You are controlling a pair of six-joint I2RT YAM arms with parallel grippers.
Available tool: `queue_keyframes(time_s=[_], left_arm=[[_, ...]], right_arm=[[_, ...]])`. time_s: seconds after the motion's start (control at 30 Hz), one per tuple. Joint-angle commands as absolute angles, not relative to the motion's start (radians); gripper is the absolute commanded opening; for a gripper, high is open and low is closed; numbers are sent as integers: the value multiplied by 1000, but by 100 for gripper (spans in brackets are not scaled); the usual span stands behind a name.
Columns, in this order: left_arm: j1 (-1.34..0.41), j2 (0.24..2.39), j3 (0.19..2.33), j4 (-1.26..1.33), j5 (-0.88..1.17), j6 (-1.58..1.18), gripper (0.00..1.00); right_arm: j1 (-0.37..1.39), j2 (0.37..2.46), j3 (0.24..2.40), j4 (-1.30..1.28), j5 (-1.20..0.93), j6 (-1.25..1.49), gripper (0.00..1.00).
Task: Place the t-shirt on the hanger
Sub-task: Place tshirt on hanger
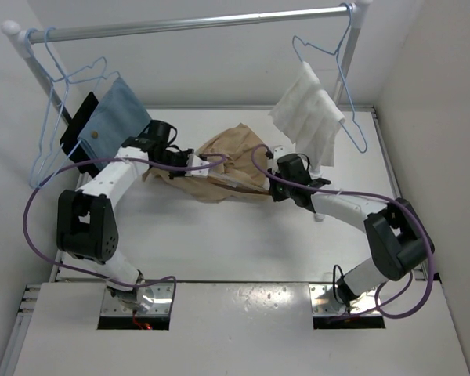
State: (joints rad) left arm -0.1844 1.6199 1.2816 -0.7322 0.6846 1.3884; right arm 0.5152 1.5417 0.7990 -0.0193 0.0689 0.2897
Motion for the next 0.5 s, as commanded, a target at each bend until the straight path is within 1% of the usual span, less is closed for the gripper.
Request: queue_keyframes(time_s=[0.0,0.13,0.2,0.47], left_arm=[[-202,1571,1260,-673,574,1425,0],[-261,1571,1249,-615,540,1364,0],[-281,1571,1249,-594,540,1309,0],[-314,1580,1299,-627,713,1183,0]], right_arm=[[508,1514,839,-104,89,227,0],[508,1514,902,-95,-50,227,0],[518,1500,928,-69,-75,227,0],[538,1482,1003,-21,-190,258,0]])
